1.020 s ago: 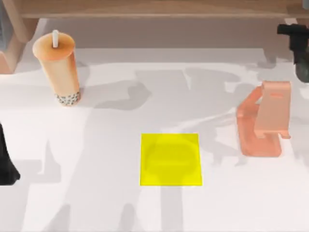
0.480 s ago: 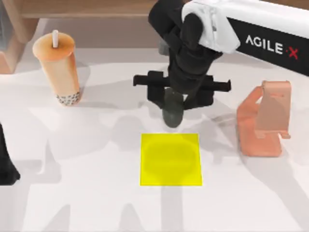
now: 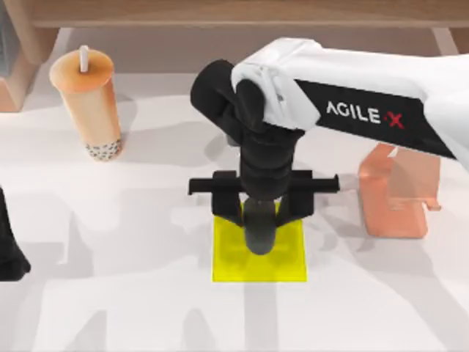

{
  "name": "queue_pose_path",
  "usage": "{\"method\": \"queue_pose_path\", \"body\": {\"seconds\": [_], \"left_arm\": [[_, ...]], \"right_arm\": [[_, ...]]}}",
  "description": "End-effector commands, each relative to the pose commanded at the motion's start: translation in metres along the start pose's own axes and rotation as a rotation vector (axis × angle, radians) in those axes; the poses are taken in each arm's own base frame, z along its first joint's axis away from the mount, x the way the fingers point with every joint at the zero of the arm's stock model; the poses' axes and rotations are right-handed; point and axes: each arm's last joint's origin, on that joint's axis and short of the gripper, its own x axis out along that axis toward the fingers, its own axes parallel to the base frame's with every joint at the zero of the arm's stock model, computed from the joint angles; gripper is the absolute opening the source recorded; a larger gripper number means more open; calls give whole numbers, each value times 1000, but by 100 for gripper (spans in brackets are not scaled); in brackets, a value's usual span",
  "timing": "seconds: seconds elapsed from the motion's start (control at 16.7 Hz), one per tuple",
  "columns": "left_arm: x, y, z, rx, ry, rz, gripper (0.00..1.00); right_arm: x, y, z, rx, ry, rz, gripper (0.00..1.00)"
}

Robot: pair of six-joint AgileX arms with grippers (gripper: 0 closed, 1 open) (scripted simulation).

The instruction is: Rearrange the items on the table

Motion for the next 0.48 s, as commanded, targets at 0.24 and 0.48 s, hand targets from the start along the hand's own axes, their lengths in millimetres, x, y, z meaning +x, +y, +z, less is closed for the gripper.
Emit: {"method": "queue_pose_path", "body": {"seconds": [0.24,0.48], "left_arm": [[0,0,0,0,0,0,100],[0,0,0,0,0,0,100]], "right_arm": [[1,-1,1,4,-3,5,0],[9,0,0,1,-1,1,0]]}}
